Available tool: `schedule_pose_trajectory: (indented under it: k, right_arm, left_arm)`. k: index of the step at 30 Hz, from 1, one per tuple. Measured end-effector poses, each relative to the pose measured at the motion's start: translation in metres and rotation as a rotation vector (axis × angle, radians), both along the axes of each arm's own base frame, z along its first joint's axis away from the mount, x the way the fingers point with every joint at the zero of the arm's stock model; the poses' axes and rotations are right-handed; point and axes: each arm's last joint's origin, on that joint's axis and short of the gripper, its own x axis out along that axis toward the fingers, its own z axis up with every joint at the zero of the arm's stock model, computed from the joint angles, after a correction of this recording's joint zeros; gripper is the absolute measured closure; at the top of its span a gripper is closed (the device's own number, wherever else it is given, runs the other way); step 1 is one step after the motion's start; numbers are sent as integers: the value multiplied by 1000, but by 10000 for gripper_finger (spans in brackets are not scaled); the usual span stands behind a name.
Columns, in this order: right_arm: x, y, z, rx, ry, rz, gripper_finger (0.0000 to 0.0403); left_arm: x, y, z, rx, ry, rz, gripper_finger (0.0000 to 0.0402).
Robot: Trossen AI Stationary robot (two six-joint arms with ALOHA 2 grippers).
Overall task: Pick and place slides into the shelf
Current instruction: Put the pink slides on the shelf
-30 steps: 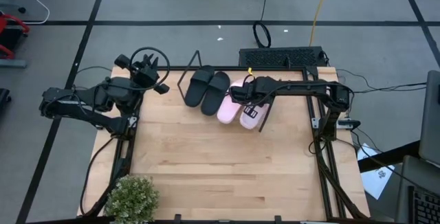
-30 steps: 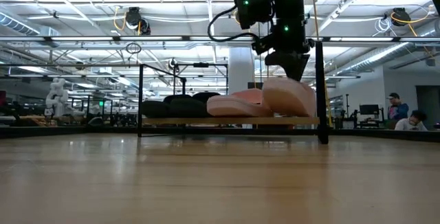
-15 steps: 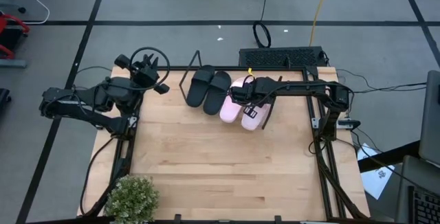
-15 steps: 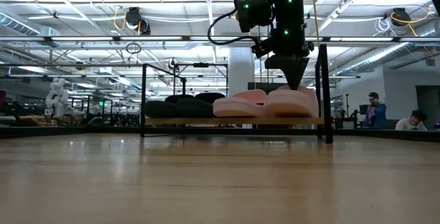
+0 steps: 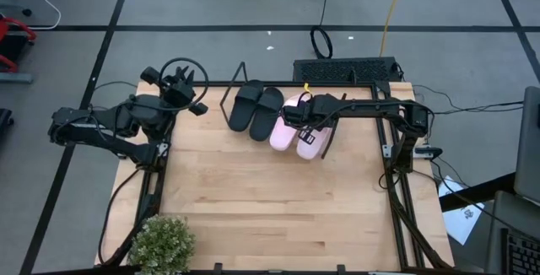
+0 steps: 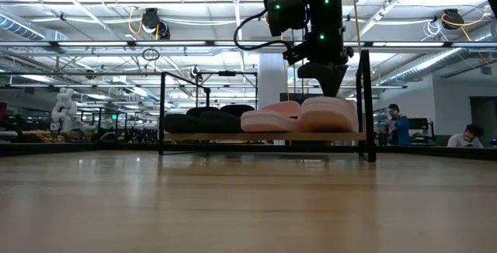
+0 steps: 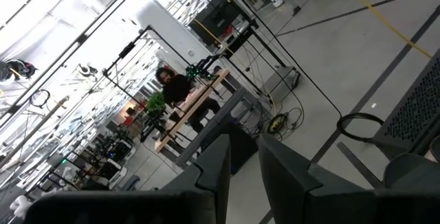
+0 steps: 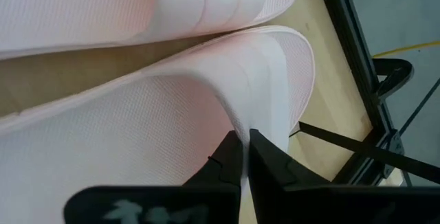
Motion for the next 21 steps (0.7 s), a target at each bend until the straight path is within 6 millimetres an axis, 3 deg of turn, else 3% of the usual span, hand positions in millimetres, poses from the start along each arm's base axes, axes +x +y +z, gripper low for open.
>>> schedule_pose_trajectory:
  k: [21]
  right_arm:
    - [-3,1,-16,21,1,-3,402]
  left_arm:
    - [0,0,0,1,3,-1,316]
